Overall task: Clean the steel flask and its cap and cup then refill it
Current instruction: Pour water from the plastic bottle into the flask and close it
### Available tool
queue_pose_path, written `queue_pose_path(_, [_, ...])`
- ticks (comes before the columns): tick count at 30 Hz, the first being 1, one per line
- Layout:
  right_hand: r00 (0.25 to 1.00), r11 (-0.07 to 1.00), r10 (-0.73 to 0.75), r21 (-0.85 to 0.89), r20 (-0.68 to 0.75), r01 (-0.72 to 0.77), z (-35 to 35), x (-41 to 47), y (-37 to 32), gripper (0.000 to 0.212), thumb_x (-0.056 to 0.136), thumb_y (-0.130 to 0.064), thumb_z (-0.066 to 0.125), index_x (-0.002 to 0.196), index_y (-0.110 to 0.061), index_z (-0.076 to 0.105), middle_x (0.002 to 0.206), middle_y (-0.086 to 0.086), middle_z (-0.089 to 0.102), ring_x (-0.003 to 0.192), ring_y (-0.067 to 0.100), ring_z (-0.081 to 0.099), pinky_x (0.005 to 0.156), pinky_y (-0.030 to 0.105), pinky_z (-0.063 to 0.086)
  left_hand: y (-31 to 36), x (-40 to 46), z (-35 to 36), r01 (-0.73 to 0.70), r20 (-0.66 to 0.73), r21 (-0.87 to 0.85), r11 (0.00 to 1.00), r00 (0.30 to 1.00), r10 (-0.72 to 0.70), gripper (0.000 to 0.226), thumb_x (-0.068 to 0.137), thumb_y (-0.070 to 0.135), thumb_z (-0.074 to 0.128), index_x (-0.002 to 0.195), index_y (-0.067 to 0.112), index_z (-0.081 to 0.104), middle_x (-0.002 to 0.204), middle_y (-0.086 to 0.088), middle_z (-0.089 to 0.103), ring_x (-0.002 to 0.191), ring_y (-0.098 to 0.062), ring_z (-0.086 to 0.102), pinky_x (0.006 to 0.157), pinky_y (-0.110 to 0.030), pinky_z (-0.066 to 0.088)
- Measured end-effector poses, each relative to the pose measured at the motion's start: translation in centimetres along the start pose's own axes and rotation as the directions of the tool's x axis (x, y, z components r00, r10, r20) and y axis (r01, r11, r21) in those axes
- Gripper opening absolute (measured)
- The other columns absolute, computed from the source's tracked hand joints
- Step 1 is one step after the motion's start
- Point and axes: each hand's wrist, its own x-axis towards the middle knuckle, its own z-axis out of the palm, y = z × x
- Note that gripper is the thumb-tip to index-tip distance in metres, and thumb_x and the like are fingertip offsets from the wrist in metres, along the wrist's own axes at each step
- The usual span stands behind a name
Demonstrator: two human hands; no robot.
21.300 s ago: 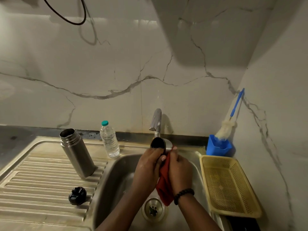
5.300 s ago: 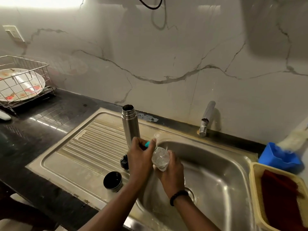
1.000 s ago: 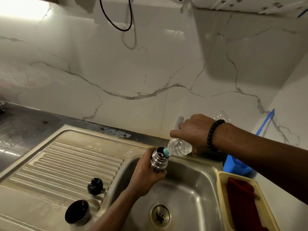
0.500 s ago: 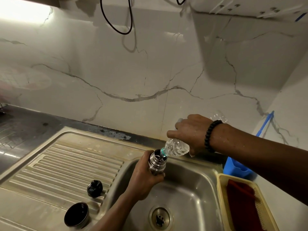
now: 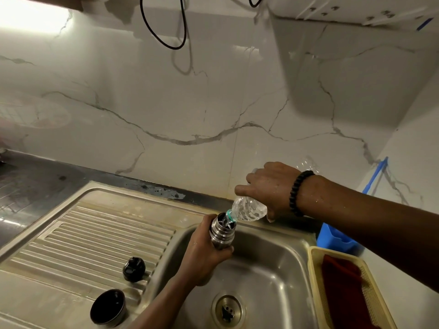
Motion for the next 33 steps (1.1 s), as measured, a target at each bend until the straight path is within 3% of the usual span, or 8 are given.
queue_pose_path(20, [0.999,1.0,0.01,-0.021,-0.047,-0.011,0.9,0.8,-0.5,0.066,0.079,-0.033,0.075,0.133,-0.026,0.037,0.114,0.005,0.057,0.101,0.025,0.056,0.083,0.037,0.041,0.4,-0.1,-0.1,-0.005,-0.013,-0.015,1.0,1.0,0.005,0.072,0.068,0.015,0.088,0.122,0.04,0.046,0.111,0.012,0.066,0.103,-0.001,0.064,0.082,-0.011,0.049])
queue_pose_path(33, [0.998,0.999,0.013,-0.045,-0.066,-0.016,1.0,1.3,-0.9,0.062,0.086,-0.027,0.068,0.137,-0.026,0.034,0.12,0.008,0.056,0.106,0.026,0.055,0.09,0.037,0.04,-0.3,0.0,0.1,0.017,-0.029,-0.04,0.999,0.999,-0.018,0.071,0.067,0.013,0.087,0.123,0.035,0.049,0.109,0.011,0.066,0.101,-0.004,0.065,0.081,-0.014,0.05])
